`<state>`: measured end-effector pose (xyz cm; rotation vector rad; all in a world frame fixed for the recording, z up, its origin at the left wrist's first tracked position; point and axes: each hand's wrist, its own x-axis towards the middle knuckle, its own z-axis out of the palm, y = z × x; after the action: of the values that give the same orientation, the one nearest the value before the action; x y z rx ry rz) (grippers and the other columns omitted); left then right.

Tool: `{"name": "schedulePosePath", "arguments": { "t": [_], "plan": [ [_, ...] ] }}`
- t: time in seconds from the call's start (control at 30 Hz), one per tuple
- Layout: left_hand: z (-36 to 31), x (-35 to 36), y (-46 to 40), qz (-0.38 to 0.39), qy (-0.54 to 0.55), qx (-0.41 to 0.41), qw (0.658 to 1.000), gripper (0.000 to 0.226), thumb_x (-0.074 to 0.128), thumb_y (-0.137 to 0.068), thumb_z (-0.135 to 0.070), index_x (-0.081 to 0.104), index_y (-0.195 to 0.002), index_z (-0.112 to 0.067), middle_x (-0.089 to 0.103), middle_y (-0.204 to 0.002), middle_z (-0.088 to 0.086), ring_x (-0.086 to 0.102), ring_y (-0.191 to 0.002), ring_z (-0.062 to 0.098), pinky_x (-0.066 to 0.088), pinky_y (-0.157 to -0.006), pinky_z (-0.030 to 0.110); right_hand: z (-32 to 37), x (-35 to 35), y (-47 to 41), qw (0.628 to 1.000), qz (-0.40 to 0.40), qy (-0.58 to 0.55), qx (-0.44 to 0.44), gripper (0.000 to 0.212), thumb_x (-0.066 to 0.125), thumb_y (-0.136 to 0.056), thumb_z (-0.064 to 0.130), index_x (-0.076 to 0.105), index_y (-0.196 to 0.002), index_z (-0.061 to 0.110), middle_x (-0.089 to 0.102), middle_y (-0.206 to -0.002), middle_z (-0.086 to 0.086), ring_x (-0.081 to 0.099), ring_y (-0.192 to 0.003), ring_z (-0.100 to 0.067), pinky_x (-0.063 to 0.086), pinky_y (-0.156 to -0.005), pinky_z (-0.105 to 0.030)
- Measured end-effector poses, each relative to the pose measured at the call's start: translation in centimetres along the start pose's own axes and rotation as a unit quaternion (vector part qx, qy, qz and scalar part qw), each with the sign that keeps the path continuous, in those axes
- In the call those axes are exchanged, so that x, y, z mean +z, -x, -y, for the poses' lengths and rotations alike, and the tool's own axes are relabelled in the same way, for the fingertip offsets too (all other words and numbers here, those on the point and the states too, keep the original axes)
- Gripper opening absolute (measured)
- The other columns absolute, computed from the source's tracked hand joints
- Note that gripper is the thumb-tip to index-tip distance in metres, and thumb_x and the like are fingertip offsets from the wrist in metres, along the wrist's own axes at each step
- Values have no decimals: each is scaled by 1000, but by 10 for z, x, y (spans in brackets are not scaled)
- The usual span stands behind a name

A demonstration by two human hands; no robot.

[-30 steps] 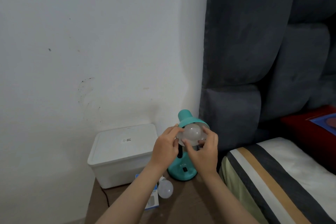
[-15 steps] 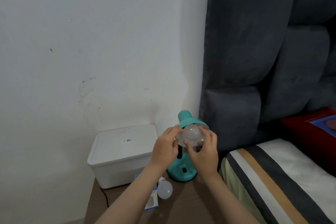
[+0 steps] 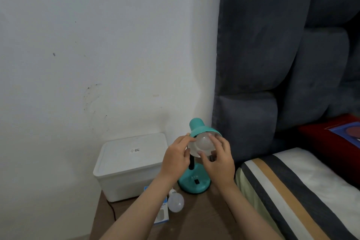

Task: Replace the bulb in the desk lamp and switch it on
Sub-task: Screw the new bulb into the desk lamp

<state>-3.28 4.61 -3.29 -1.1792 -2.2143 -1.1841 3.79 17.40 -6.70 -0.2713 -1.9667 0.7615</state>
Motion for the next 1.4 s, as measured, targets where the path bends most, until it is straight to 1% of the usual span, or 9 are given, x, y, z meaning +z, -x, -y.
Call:
{"name": "schedulePosePath", "arguments": {
  "t": [0.1, 0.2, 0.33, 0.5, 0.6, 0.77, 1.03, 1.27, 1.4],
  "plan": [
    [0, 0, 0, -1, 0, -2, 1000, 39, 57, -81, 6, 61, -111, -18, 62, -119, 1, 57, -111, 12, 47, -90, 17, -2, 1, -2, 999, 0, 7, -34, 47, 74, -76, 8, 61, -119, 22, 55, -123, -5, 64, -82, -14, 58, -61, -32],
    [0, 0, -1, 1, -1, -6, 1000, 39, 57, -80, 6, 61, -110, -18, 62, -119, 1, 58, -110, 13, 47, -89, 17, 1, 0, -4, 999, 0, 0, 33, 43, 75, -76, 23, 59, -115, 22, 58, -110, 1, 60, -65, -9, 54, -55, -30],
    [0, 1, 1, 0, -5, -3, 1000, 38, 55, -81, 6, 61, -110, -17, 62, -119, 1, 56, -113, 12, 42, -90, 10, 1, -3, -3, 997, -1, -2, 75, 50, 77, -72, 39, 53, -109, 15, 60, -103, 0, 60, -85, -14, 47, -59, -23],
    [1, 2, -1, -1, 1, 0, 1000, 40, 56, -80, 7, 60, -111, -19, 62, -118, 1, 57, -111, 13, 47, -91, 20, 1, -4, -2, 999, 13, 23, -32, 52, 74, -74, 6, 56, -121, 22, 53, -128, -4, 63, -94, -17, 57, -65, -26],
    [0, 2, 0, 0, 3, -2, 1000, 40, 56, -80, 6, 60, -110, -19, 62, -118, 1, 59, -108, 14, 50, -89, 23, 0, -4, -5, 999, 24, 35, -31, 47, 73, -75, 4, 60, -118, 20, 56, -125, -5, 64, -89, -17, 57, -65, -27],
    [0, 1, 0, 0, -1, -2, 1000, 40, 55, -81, 6, 60, -110, -20, 61, -120, 0, 55, -115, 11, 48, -91, 20, 1, -7, -5, 994, 33, 12, 100, 48, 71, -78, 43, 51, -111, 14, 62, -100, -1, 63, -84, -17, 49, -59, -25],
    [-1, 1, -1, 0, -1, -5, 1000, 41, 56, -80, 6, 59, -110, -21, 62, -117, 0, 59, -106, 12, 51, -89, 25, 1, -5, -3, 998, 49, 41, -26, 50, 70, -76, 6, 56, -122, 22, 51, -129, -5, 64, -91, -21, 52, -66, -21],
    [-2, 0, -1, 4, -3, -19, 1000, 39, 55, -80, 6, 60, -109, -20, 62, -116, -2, 58, -101, 8, 41, -80, 4, 2, -4, -5, 996, 50, 30, 68, 44, 69, -82, 35, 50, -118, 18, 53, -110, 0, 60, -75, -16, 46, -53, -23],
    [-2, 0, 0, 2, 3, -17, 1000, 40, 54, -80, 6, 60, -109, -20, 61, -116, -2, 58, -101, 7, 42, -81, 6, 4, -4, -3, 998, 49, 41, 19, 53, 72, -78, 22, 48, -126, 23, 47, -126, -3, 61, -87, -15, 53, -59, -23]
  ]
}}
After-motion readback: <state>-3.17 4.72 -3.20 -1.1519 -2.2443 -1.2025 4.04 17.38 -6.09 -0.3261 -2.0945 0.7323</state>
